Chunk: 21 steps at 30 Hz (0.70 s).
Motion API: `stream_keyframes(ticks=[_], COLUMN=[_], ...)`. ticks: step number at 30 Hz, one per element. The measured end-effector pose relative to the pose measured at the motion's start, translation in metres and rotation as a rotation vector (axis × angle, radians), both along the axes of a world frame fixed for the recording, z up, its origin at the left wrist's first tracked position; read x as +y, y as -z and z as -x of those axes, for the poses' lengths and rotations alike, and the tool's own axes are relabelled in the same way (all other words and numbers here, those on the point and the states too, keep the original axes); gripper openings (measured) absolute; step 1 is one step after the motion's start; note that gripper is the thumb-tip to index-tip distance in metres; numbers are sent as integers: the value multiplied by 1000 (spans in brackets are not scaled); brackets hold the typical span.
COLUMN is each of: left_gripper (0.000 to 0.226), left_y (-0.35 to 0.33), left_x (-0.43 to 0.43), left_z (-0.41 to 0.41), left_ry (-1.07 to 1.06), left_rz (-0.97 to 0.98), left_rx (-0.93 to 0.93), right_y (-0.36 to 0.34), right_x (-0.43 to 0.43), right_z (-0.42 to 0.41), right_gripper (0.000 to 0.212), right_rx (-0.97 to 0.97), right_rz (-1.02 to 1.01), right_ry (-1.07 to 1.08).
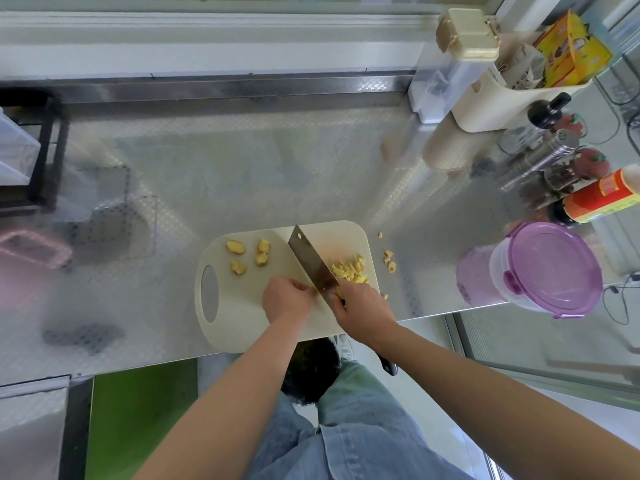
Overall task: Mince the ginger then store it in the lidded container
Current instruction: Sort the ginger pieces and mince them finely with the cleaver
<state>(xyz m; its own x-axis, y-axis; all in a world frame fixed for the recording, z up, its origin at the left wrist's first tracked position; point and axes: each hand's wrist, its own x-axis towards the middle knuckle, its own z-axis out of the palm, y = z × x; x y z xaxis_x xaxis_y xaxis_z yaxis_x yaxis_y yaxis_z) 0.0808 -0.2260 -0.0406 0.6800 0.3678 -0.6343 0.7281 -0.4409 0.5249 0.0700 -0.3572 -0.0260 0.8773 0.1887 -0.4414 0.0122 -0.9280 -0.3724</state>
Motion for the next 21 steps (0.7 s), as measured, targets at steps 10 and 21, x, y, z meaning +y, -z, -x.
stream_keyframes(ticks=[10,21], left_gripper=[13,15], left_y=[-3,-5], left_x=[1,0], left_z=[1,4], left_ry=[22,46], left_rz=[-7,-30], left_rx=[-4,-28], right_y=[3,-5], right_x=[10,-3], right_z=[-5,-1], right_gripper=[20,23], right_rx=[-58,-54], right_rz=[-33,-45], right_ry=[106,26])
